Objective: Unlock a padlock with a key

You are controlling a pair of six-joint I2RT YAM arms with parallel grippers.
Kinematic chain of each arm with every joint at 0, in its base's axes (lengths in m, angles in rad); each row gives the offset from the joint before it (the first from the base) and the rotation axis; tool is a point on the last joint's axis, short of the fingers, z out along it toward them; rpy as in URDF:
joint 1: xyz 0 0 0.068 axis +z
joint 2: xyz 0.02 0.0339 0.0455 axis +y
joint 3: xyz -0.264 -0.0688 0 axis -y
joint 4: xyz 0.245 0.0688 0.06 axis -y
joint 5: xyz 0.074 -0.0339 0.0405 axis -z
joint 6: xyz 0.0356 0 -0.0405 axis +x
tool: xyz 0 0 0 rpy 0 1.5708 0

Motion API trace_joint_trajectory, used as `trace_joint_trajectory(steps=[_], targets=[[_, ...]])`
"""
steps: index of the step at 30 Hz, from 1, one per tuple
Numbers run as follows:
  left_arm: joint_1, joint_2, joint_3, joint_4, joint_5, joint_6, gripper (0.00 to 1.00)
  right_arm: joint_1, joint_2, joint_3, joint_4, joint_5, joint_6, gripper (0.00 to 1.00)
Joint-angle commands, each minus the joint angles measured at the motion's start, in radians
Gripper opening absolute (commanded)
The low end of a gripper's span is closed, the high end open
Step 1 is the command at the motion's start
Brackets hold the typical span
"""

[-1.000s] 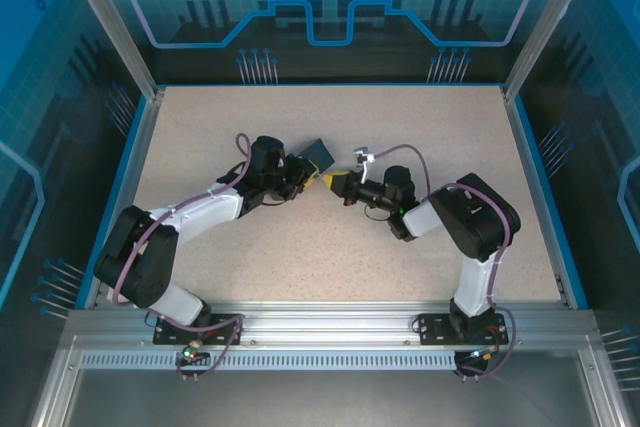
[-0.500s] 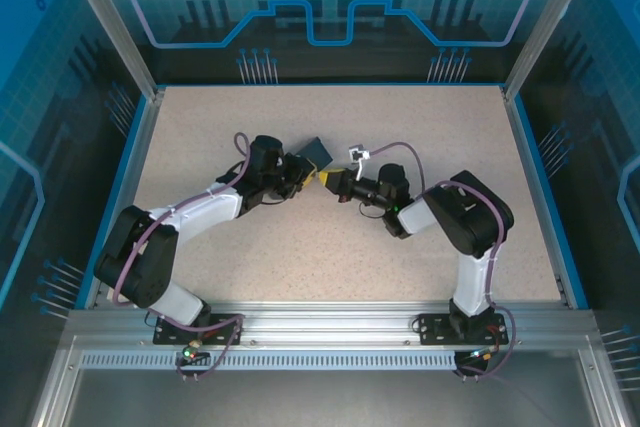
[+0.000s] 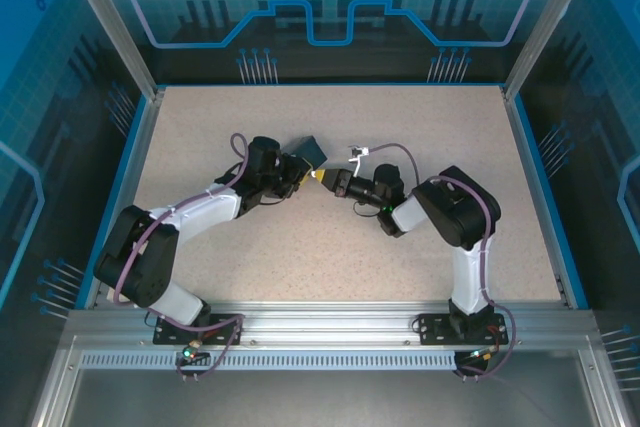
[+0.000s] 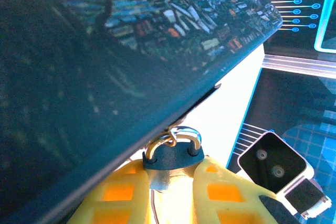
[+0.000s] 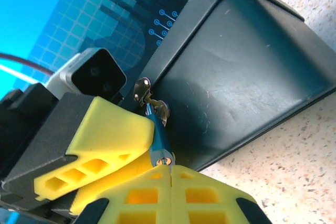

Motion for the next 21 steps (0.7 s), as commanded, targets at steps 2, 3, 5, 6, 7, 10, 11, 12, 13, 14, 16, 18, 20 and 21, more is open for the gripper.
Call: trace_joint_trajectory(steps=[2, 3, 5, 6, 7, 10, 11, 12, 13, 14, 16, 18, 20, 21], targets=[[-0.025, 0.003, -0.007, 0.056, 0.098, 0.023, 0.10, 0.031, 0.046, 0.050, 0.070, 0.006, 0.164, 0.00], [-0.026, 0.002, -0.008, 0.055, 0.099, 0.025, 0.10, 0.032, 0.044, 0.052, 0.070, 0.006, 0.176, 0.00], [-0.026, 0.002, -0.010, 0.055, 0.099, 0.026, 0.10, 0.032, 0.038, 0.052, 0.066, 0.008, 0.191, 0.00], [-0.026, 0.003, -0.010, 0.055, 0.099, 0.025, 0.10, 0.031, 0.036, 0.052, 0.066, 0.010, 0.207, 0.00], [-0.026, 0.004, -0.012, 0.057, 0.098, 0.026, 0.10, 0.031, 0.037, 0.054, 0.060, 0.010, 0.227, 0.00], [-0.027, 0.005, -0.014, 0.061, 0.099, 0.025, 0.10, 0.030, 0.055, 0.061, 0.070, 0.011, 0.299, 0.00], [-0.025, 0.005, -0.014, 0.060, 0.101, 0.025, 0.10, 0.031, 0.061, 0.066, 0.070, 0.007, 0.321, 0.00], [-0.026, 0.006, -0.016, 0.058, 0.099, 0.025, 0.10, 0.031, 0.068, 0.070, 0.070, 0.004, 0.348, 0.00], [-0.026, 0.005, -0.017, 0.059, 0.098, 0.028, 0.10, 0.031, 0.075, 0.079, 0.070, -0.002, 0.376, 0.00], [-0.027, 0.005, -0.018, 0.058, 0.098, 0.029, 0.10, 0.031, 0.079, 0.084, 0.070, -0.006, 0.394, 0.00], [-0.026, 0.006, -0.019, 0.059, 0.097, 0.029, 0.10, 0.033, 0.082, 0.093, 0.070, -0.010, 0.426, 0.00], [-0.025, 0.007, -0.019, 0.060, 0.099, 0.029, 0.10, 0.032, 0.082, 0.099, 0.069, -0.010, 0.454, 0.00], [-0.027, 0.010, -0.021, 0.062, 0.098, 0.029, 0.10, 0.033, 0.075, 0.101, 0.069, -0.013, 0.449, 0.00], [-0.026, 0.011, -0.022, 0.063, 0.098, 0.029, 0.10, 0.033, 0.071, 0.100, 0.066, -0.011, 0.440, 0.00]])
